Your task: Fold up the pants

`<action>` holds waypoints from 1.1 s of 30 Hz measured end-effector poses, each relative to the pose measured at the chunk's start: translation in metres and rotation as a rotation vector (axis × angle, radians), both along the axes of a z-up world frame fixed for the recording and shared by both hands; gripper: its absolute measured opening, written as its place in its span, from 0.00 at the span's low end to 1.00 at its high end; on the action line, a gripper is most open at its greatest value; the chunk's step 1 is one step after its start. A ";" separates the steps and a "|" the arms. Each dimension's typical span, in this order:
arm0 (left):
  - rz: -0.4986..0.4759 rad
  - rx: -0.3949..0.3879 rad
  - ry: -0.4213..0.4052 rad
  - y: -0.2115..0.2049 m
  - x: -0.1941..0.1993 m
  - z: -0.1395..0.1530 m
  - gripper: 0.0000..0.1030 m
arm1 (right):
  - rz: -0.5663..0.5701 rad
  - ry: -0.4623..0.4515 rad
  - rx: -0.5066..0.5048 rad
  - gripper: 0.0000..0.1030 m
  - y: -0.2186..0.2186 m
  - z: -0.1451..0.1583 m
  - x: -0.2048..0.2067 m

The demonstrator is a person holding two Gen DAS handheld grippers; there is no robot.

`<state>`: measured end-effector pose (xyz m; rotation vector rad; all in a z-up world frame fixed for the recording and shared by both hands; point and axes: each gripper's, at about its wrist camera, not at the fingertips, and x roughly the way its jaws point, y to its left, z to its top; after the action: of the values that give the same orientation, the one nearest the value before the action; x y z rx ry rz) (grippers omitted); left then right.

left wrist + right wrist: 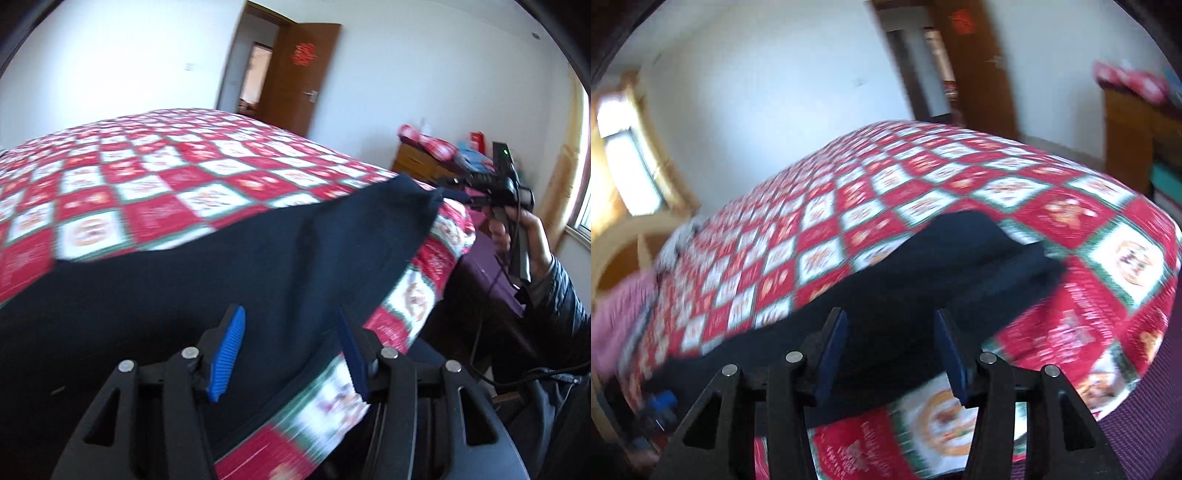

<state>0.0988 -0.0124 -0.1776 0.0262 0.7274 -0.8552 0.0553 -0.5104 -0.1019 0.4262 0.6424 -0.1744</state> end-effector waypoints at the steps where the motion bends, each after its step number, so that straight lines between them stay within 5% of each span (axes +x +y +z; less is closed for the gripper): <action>1: -0.023 -0.004 0.008 -0.008 0.000 -0.002 0.52 | -0.019 -0.009 0.021 0.50 -0.009 0.001 -0.003; 8: -0.077 0.041 0.062 -0.039 0.006 -0.031 0.52 | -0.148 -0.052 0.163 0.50 -0.062 0.005 -0.018; 19: -0.071 -0.025 0.075 -0.029 0.006 -0.034 0.55 | -0.149 0.009 0.303 0.50 -0.080 -0.026 0.009; 20: -0.069 -0.027 0.075 -0.029 0.006 -0.035 0.55 | -0.165 0.008 0.310 0.48 -0.083 -0.027 0.012; 22: -0.070 -0.037 0.077 -0.028 0.006 -0.035 0.55 | -0.192 0.008 0.317 0.09 -0.090 -0.028 0.019; 23: -0.069 -0.042 0.079 -0.027 0.007 -0.036 0.55 | -0.190 0.012 0.309 0.05 -0.091 -0.026 0.024; 27: -0.065 -0.063 0.090 -0.024 0.009 -0.038 0.55 | -0.123 -0.035 0.254 0.03 -0.084 0.001 0.047; 33: -0.060 -0.067 0.078 -0.023 0.008 -0.039 0.55 | 0.033 -0.285 0.216 0.03 -0.070 0.059 0.031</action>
<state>0.1067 -0.0357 -0.2163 -0.0462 0.7738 -0.9415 0.0866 -0.5806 -0.0428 0.6350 0.3883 -0.0114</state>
